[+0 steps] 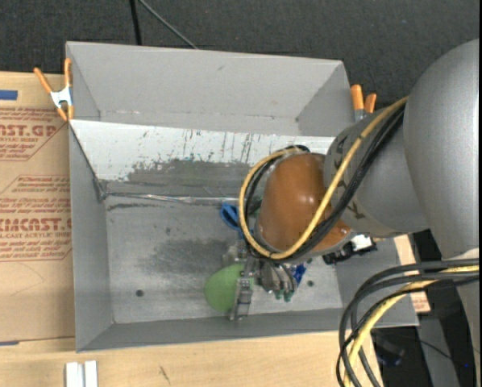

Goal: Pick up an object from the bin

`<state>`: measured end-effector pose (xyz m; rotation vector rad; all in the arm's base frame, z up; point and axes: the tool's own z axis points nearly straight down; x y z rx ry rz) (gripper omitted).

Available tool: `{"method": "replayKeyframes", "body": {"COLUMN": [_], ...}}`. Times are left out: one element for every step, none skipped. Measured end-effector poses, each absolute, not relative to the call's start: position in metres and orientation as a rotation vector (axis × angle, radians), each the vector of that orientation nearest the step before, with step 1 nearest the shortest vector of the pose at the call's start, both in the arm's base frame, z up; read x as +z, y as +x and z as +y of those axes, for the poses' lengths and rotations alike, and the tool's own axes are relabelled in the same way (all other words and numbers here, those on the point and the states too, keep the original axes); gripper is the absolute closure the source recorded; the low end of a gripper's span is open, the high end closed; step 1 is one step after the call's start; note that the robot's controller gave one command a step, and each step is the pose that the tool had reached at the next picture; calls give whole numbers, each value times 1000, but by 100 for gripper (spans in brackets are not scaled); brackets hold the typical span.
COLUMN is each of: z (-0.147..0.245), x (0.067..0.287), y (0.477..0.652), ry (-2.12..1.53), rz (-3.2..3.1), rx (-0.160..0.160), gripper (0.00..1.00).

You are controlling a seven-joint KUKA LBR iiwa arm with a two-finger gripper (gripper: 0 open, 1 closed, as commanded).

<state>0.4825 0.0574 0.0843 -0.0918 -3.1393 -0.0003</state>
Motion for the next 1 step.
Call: {"method": "replayKeyframes", "body": {"z": [89], "x": [214], "y": [523], "ry": [-66], "rz": [-3152], "rx": [-5], "gripper": [100]}}
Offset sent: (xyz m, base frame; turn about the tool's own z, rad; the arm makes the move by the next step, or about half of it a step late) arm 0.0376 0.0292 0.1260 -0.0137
